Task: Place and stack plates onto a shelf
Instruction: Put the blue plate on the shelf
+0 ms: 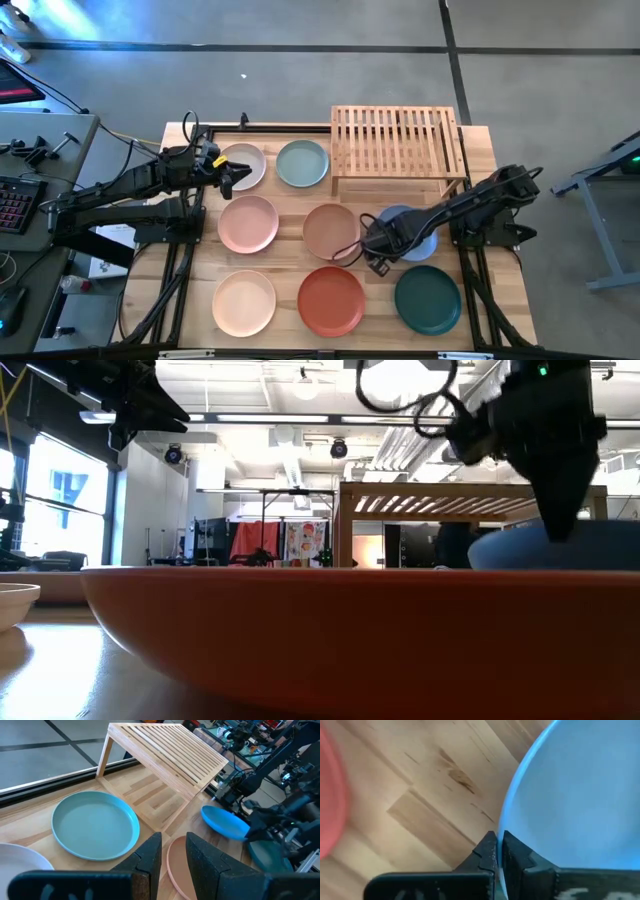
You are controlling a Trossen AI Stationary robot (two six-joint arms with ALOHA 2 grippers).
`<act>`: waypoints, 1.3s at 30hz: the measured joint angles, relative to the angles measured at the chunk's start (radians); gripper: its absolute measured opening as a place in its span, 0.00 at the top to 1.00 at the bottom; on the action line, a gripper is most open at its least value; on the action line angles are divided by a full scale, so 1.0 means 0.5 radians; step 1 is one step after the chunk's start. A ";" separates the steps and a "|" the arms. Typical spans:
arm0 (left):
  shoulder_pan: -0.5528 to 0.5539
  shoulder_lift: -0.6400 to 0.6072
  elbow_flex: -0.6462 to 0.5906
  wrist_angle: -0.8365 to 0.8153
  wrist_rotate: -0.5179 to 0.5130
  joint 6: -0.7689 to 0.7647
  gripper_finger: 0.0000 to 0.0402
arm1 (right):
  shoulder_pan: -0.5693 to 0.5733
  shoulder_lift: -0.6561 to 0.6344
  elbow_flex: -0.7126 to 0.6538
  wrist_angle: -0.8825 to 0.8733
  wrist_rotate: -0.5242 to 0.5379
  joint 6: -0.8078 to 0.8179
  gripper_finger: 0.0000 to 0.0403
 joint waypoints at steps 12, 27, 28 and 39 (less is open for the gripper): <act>0.001 0.001 0.000 0.002 -0.024 0.000 0.81 | 0.000 0.000 0.431 -0.406 0.002 0.005 1.00; 0.001 0.001 0.000 0.004 -0.163 0.104 0.81 | 0.022 -0.002 1.167 -0.884 -0.024 -0.040 1.00; 0.001 0.001 0.000 0.004 -0.173 0.105 0.81 | 0.026 -0.002 1.213 -0.913 -0.026 -0.043 1.00; 0.002 0.001 0.000 0.021 -0.277 0.106 0.81 | 0.036 -0.002 1.639 -1.081 0.144 -0.188 1.00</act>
